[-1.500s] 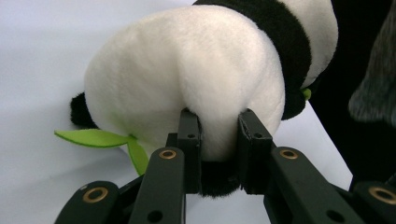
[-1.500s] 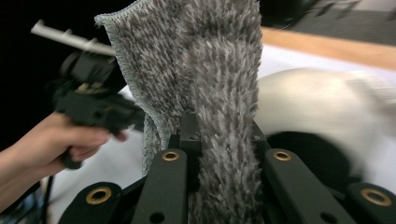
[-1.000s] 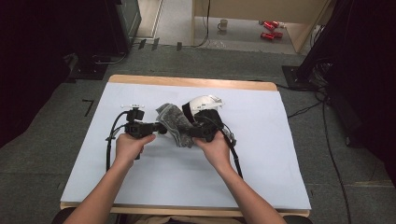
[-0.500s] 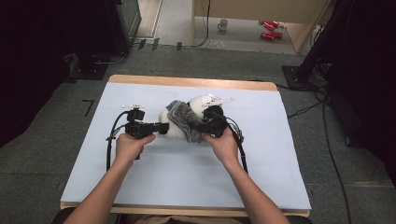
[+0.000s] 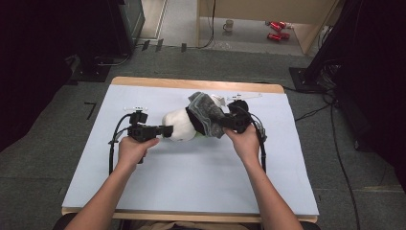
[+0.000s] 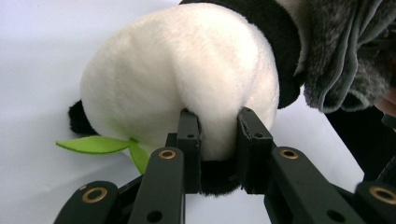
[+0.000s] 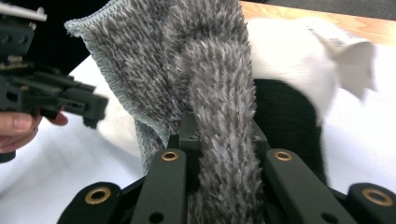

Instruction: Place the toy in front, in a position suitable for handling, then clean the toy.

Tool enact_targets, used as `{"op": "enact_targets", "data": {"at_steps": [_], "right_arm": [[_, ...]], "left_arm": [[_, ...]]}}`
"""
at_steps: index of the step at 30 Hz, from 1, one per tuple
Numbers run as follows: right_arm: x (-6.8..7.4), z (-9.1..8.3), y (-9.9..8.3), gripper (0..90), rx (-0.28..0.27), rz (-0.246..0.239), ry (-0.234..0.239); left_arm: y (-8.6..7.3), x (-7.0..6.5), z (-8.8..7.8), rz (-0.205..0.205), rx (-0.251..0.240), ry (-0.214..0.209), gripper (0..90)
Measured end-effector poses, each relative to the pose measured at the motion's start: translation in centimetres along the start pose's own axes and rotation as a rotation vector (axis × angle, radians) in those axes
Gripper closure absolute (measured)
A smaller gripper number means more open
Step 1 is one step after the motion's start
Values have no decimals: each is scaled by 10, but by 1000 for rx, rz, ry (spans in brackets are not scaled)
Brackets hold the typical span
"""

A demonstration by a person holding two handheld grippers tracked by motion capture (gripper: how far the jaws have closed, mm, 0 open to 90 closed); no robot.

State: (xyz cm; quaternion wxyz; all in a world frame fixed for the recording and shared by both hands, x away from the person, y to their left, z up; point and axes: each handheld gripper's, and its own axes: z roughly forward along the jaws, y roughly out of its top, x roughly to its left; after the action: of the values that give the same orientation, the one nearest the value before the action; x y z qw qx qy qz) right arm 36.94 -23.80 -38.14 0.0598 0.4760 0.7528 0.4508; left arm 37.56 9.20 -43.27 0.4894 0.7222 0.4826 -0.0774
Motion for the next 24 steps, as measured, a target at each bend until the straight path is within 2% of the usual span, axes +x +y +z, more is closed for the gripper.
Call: {"op": "enact_targets", "data": {"at_steps": [8, 17, 24], "right_arm": [[-26, -12, 0, 766, -34, 70, -28], [-34, -12, -2, 764, -36, 85, -30], [-48, -25, -7, 765, -51, 122, -76]], "left_arm": [[1, 1, 0, -1, 1, -10, 745], [1, 1, 1, 2, 5, -11, 745], [1, 0, 1, 3, -3, 3, 745]]}}
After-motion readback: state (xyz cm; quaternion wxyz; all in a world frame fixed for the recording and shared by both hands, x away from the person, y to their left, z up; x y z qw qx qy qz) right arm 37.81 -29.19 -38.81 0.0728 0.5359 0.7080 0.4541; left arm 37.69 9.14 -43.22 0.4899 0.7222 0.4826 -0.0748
